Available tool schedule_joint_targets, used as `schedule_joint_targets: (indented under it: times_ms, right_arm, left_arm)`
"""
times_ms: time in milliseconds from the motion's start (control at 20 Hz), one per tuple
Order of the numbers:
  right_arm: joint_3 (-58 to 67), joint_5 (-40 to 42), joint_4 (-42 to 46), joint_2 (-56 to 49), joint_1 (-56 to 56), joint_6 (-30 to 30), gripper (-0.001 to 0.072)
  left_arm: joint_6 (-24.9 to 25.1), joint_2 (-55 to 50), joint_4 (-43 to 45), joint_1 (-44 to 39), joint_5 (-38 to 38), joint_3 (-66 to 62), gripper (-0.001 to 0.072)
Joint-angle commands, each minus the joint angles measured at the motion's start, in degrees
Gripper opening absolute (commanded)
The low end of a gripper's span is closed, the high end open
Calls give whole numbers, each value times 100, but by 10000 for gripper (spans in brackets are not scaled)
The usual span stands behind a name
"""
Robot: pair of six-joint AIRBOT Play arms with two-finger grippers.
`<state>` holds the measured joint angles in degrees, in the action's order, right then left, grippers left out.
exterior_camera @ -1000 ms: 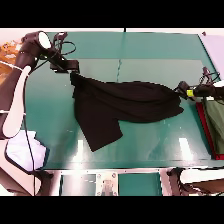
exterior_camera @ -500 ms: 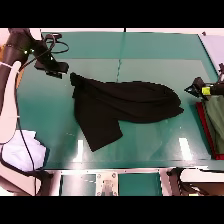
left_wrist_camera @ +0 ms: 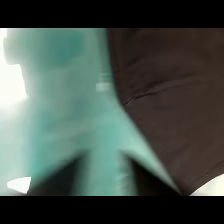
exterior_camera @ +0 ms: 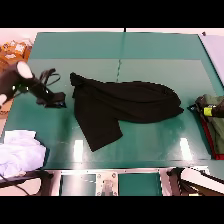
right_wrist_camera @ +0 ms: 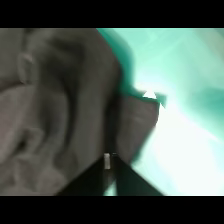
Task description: Fold the shirts.
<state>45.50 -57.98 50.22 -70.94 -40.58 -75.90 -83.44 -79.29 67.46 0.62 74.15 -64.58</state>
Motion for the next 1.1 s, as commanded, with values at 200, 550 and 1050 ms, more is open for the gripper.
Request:
schedule_joint_targets:
  times_ms: [200, 550, 1050]
  right_arm:
    - [-492, 284, -26, 76, -55, -15, 210]
    - [-610, 297, -31, -278, -28, -13, 356]
    - [-566, 981, -544, -1375, 409, 144, 251]
  left_arm:
    - [1036, -433, -2317, 48, -1773, 1681, 551]
    - [1762, -903, -3132, -120, -2315, 1499, 28]
    - [1749, -903, -2612, -9, -1720, 1113, 29]
